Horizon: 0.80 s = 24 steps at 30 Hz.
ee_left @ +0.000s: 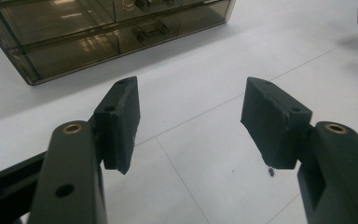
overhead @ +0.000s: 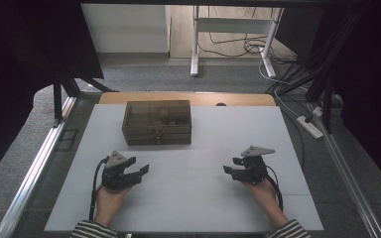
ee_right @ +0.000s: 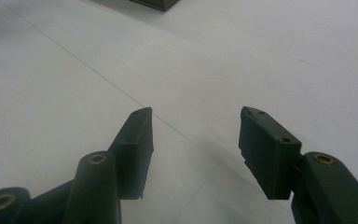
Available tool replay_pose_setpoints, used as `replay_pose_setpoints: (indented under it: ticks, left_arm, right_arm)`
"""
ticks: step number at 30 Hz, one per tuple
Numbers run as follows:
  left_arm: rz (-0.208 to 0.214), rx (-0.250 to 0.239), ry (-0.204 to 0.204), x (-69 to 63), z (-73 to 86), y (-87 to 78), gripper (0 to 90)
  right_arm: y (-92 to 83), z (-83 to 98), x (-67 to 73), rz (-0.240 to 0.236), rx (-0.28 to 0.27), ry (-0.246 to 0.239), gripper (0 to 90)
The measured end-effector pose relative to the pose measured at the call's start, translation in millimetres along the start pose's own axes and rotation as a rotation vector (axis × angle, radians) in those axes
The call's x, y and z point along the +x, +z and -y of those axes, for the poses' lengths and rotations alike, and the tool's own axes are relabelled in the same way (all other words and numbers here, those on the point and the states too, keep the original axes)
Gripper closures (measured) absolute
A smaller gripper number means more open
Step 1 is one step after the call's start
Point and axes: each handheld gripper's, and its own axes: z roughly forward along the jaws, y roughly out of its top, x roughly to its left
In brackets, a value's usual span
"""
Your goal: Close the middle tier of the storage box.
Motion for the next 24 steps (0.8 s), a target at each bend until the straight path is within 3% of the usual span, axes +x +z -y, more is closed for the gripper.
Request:
replay_pose_setpoints:
  ticks: [24]
  left_arm:
    - [-0.001, -0.045, 0.016, -5.4, 9.5, -9.5, 37.4]
  right_arm:
    - [-24.7, 18.2, 0.2, 0.044, -0.037, 0.004, 42.1]
